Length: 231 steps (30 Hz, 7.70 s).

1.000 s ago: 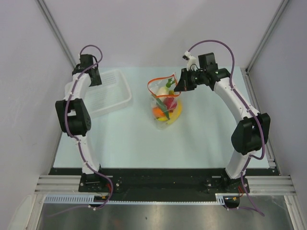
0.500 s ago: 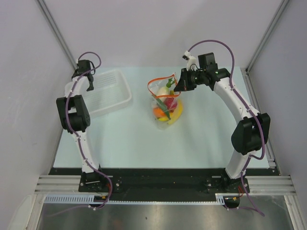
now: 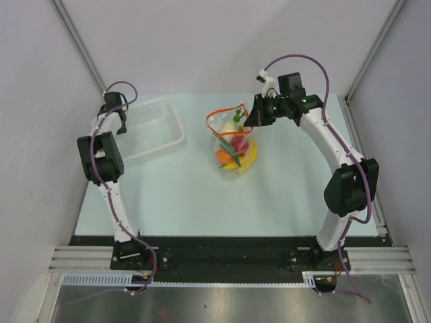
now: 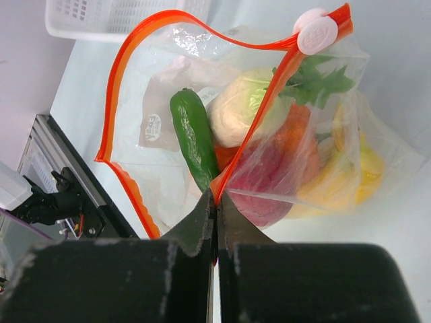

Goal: Place the food in the zip-top bag and seal the zipper
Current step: Pick up the fake vegetable from the bin, then place the fake vegetable in the zipper food storage bag, then adjust the zipper food storage bag at the center of the board, then zip the zipper food storage bag at the center of the board.

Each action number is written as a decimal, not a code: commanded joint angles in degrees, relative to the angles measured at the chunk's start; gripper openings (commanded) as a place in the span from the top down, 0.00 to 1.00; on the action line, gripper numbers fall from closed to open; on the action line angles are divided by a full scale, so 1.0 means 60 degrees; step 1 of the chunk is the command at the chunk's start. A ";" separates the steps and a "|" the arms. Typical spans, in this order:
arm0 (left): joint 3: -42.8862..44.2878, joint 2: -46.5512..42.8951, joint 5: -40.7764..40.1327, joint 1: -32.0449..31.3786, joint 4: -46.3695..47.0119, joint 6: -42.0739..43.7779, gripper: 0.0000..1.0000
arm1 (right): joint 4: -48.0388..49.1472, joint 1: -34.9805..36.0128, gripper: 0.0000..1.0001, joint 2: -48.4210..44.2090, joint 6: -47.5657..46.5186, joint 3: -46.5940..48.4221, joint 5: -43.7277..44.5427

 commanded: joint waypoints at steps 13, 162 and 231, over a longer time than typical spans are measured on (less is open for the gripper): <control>0.0341 0.0718 0.0453 0.0039 0.0547 0.0433 0.52 | 0.0271 0.0003 1.00 0.0217 0.0037 0.0702 -0.0052; 0.0091 -0.3778 0.8509 -0.7638 -0.3201 0.1353 1.00 | 0.3697 0.0943 0.67 -0.1540 0.4888 -0.2960 0.3543; -0.5240 -0.8188 1.1996 -0.7330 -0.2984 1.4189 1.00 | 0.4888 0.1379 0.85 -0.6184 -0.6964 -0.7794 -0.1971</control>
